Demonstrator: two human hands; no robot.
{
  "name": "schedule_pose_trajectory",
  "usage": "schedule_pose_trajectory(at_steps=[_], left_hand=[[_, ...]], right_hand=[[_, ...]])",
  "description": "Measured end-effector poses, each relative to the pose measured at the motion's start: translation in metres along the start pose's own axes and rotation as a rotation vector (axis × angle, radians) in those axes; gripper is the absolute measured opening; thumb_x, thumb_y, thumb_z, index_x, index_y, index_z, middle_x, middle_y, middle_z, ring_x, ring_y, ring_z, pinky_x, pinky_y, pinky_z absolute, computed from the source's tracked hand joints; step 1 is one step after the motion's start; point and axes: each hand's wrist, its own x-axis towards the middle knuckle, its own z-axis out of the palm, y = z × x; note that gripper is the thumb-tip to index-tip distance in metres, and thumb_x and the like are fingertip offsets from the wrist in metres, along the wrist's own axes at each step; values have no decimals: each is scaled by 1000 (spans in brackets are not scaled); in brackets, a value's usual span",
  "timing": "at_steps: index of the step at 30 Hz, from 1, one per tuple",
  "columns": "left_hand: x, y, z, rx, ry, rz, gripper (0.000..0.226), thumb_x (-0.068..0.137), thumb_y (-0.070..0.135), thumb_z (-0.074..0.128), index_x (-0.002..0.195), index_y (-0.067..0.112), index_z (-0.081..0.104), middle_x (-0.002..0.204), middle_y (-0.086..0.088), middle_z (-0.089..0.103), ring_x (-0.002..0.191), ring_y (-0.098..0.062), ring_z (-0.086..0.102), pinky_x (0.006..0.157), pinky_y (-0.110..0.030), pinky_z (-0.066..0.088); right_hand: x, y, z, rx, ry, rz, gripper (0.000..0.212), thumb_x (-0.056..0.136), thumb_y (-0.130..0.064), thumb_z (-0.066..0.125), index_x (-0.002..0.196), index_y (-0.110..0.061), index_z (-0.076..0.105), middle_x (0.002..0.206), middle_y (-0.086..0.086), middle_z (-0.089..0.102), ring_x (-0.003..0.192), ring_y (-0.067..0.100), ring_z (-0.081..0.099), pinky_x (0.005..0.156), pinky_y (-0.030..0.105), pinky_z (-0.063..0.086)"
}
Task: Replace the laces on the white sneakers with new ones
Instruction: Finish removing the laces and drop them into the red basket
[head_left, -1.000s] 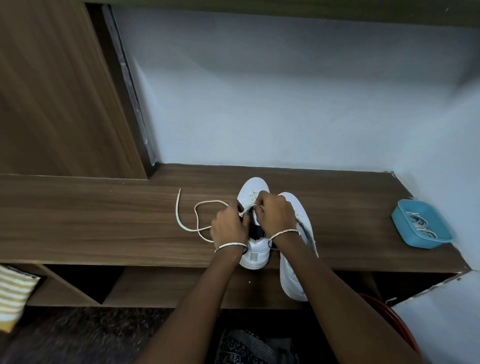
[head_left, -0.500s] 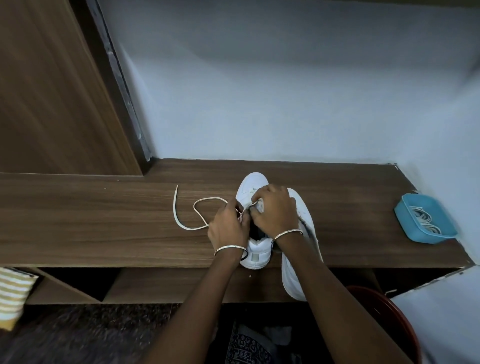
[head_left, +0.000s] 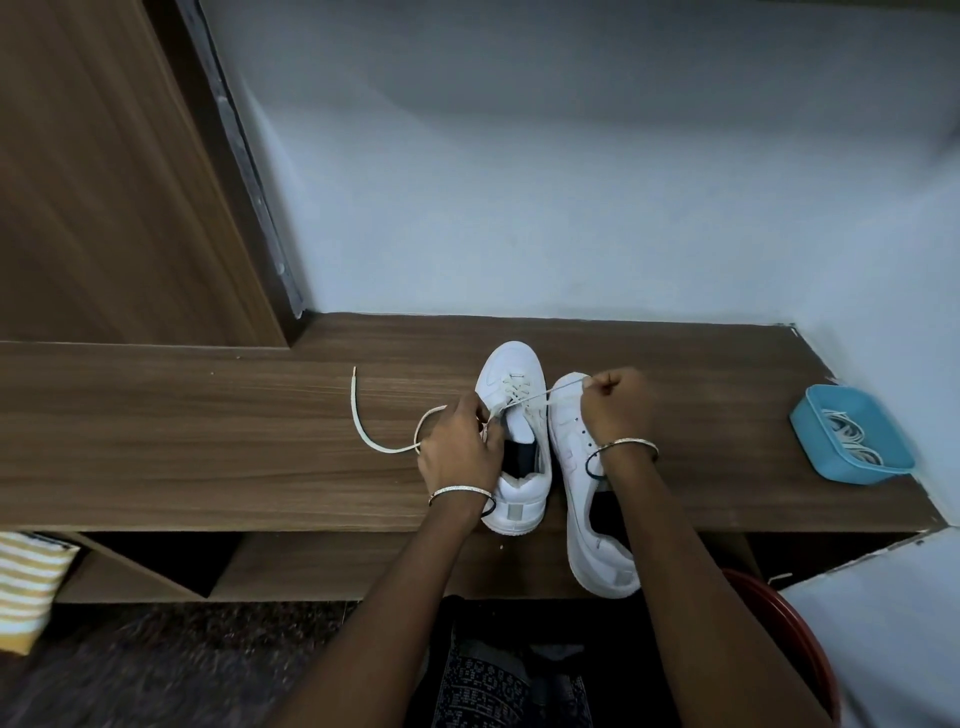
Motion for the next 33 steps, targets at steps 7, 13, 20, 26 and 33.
schedule_pose_trajectory(at_steps=[7, 13, 20, 26, 33], left_hand=[[-2, 3, 0, 18, 15, 8, 19, 91, 39, 57, 92, 20, 55, 83, 1, 65, 82, -27, 62, 64, -34, 44], [3, 1, 3, 75, -6, 39, 22, 91, 44, 53, 88, 21, 54, 80, 1, 67, 80, -28, 64, 63, -34, 42], [5, -1, -2, 138, -3, 138, 27, 96, 42, 52, 87, 17, 58, 83, -5, 66, 79, -30, 63, 61, -32, 35], [0, 4, -4, 180, -42, 93, 26, 99, 40, 47, 102, 16, 56, 90, -6, 69, 85, -33, 66, 62, -32, 33], [-4, 7, -7, 200, -43, 86, 28, 101, 41, 46, 104, 15, 56, 92, -10, 69, 85, -35, 66, 63, -33, 35]], right_hand=[[-21, 1, -4, 9, 36, -314, 34, 70, 2, 48, 93, -16, 66, 97, 0, 69, 96, 27, 63, 83, 42, 52], [-46, -22, 25, -616, -196, -684, 24, 85, -23, 59, 106, -25, 71, 116, -7, 63, 118, 22, 47, 89, 41, 33], [-44, -19, 30, -643, -99, -594, 15, 91, -21, 52, 95, -19, 66, 106, -3, 64, 110, 24, 51, 86, 42, 36], [-13, 1, -9, -97, 12, -147, 27, 85, -17, 47, 66, -10, 65, 78, 15, 67, 80, 39, 65, 68, 40, 54], [-13, 11, -19, -235, 76, -265, 14, 77, -23, 53, 84, -20, 65, 88, 5, 63, 90, 31, 58, 81, 38, 48]])
